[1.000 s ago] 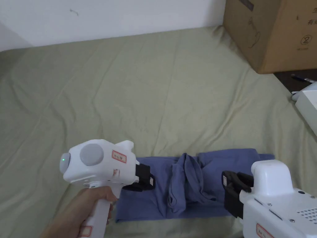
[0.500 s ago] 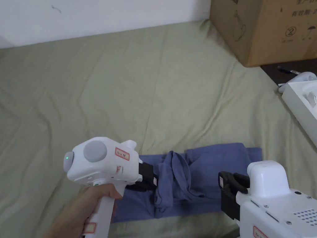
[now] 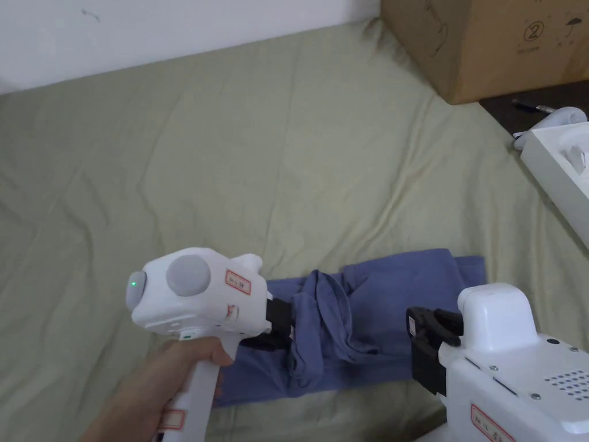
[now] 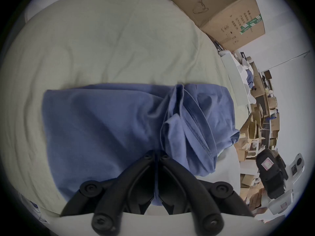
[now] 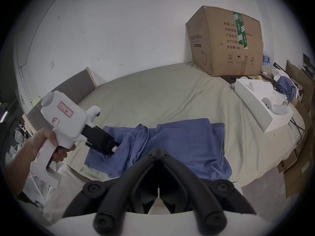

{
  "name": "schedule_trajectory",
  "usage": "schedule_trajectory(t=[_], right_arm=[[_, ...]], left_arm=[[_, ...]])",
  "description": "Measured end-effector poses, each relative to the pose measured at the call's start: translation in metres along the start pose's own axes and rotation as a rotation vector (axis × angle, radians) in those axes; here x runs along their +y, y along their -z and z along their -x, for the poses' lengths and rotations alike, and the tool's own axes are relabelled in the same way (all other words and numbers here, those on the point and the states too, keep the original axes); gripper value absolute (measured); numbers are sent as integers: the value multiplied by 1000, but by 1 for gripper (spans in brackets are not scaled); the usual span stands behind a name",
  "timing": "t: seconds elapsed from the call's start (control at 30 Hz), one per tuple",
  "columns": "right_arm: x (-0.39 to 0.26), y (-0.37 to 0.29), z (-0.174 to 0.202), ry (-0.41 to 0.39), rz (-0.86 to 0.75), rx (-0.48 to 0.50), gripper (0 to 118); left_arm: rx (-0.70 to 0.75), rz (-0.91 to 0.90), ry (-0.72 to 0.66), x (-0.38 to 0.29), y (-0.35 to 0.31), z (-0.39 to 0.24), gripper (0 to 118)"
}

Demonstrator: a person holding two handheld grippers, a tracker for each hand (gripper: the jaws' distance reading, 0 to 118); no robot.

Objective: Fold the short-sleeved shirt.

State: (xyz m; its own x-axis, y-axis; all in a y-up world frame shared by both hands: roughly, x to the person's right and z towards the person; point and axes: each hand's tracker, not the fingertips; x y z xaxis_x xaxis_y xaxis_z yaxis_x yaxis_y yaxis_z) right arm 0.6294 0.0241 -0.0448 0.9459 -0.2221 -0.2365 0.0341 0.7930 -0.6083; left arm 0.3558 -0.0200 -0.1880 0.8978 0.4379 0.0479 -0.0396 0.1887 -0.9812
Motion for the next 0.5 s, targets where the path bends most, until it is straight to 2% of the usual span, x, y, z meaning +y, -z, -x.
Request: schedule_trajectory(t=[0.1,0.23,0.33,0.43,0.5], right_arm=[[3,-5,-3,1,-6,0,0],[4,-8,-8,-4,-17,-11,0],[8,-11,-8,11,-25,-18,0],[8,-12,-8,22,-25,-29,0],[9,-15,-7,22,-26,-26,0]], left_arm=[[60,8,26,1,11,-11,3],[-51,-2,36,1,6,-31,3],[-58,-6,60,0,5,-46,3],[-75,20,172,-4,9,-62,3],[-80,11,176,-5,10,-60,3]])
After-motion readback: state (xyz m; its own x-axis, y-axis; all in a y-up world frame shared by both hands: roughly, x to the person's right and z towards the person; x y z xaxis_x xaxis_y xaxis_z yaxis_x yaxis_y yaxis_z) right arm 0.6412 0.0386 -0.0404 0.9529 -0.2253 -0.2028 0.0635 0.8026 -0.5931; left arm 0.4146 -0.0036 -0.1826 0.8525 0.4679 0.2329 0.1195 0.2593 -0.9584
